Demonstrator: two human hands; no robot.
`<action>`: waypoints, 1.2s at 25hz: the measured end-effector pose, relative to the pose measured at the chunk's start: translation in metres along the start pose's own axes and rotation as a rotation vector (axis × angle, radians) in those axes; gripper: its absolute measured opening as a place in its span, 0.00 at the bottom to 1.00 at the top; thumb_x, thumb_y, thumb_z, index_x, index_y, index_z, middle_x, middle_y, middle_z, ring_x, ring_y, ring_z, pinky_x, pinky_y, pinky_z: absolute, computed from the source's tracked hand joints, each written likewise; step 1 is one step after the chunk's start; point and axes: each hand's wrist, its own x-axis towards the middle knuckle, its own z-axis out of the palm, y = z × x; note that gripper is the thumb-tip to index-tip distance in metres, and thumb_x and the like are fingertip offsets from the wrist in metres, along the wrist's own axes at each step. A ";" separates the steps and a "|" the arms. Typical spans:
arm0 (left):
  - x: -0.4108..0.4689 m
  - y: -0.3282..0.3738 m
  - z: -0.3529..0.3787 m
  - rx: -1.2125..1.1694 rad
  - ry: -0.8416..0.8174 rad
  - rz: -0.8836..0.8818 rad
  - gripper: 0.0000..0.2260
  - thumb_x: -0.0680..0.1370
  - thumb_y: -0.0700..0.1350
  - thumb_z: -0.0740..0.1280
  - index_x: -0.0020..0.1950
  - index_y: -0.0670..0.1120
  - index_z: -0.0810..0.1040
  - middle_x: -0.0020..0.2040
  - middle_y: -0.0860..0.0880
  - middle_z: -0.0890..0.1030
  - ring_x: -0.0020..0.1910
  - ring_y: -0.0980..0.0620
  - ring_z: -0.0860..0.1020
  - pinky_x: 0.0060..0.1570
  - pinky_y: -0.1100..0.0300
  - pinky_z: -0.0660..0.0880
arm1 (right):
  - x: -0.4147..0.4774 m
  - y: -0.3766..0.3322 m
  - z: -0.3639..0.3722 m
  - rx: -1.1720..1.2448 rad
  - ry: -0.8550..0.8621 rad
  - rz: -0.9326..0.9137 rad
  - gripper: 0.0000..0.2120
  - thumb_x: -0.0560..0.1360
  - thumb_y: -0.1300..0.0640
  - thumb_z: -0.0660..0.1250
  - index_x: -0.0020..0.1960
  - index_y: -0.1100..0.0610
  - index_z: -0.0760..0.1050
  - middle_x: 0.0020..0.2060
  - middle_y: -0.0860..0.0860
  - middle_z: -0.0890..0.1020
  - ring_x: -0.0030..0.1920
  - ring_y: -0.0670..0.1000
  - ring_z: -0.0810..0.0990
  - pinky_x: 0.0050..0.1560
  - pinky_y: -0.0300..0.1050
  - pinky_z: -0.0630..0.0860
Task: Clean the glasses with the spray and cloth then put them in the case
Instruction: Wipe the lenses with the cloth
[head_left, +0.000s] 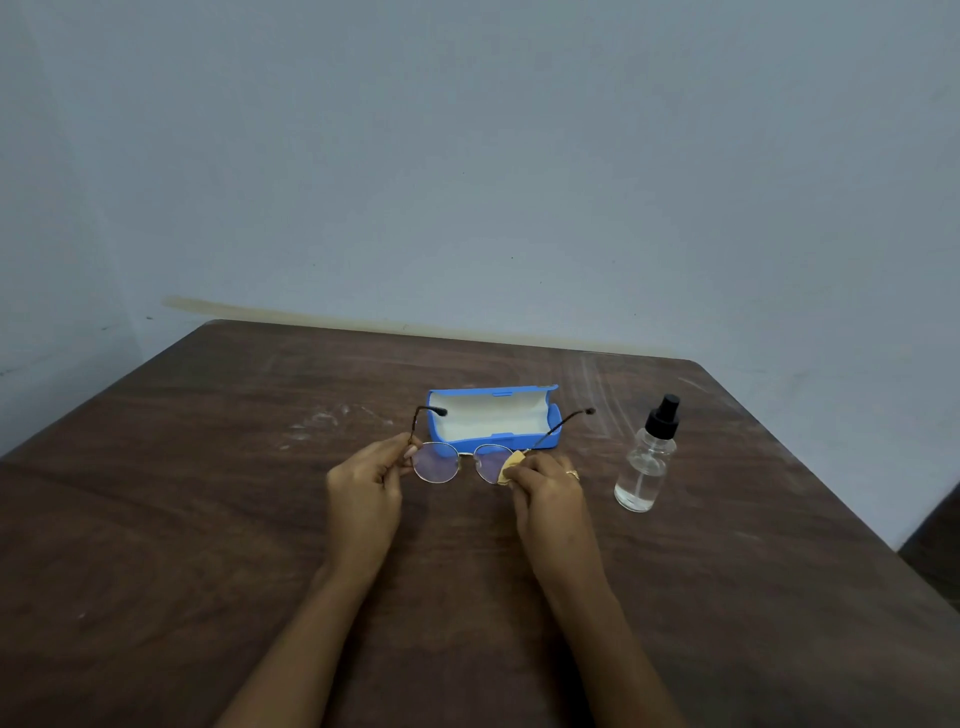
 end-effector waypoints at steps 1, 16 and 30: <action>0.000 -0.001 0.000 -0.006 -0.015 0.013 0.17 0.64 0.21 0.63 0.45 0.36 0.82 0.41 0.44 0.84 0.38 0.59 0.80 0.43 0.73 0.75 | 0.000 -0.001 0.002 -0.016 0.004 0.014 0.12 0.76 0.65 0.57 0.53 0.62 0.78 0.52 0.55 0.79 0.55 0.53 0.72 0.49 0.41 0.67; -0.003 0.008 0.003 -0.007 -0.050 0.067 0.15 0.64 0.22 0.63 0.45 0.35 0.82 0.41 0.40 0.84 0.39 0.51 0.82 0.45 0.66 0.76 | -0.002 -0.019 0.002 0.269 0.163 -0.016 0.10 0.72 0.69 0.64 0.51 0.61 0.81 0.48 0.56 0.84 0.50 0.54 0.78 0.52 0.34 0.67; 0.005 0.014 -0.001 -0.166 0.027 -0.356 0.06 0.72 0.38 0.70 0.47 0.41 0.83 0.39 0.43 0.85 0.35 0.55 0.82 0.39 0.61 0.78 | 0.004 -0.018 -0.022 1.756 0.104 0.513 0.16 0.65 0.60 0.67 0.52 0.62 0.78 0.48 0.56 0.82 0.47 0.52 0.81 0.36 0.39 0.81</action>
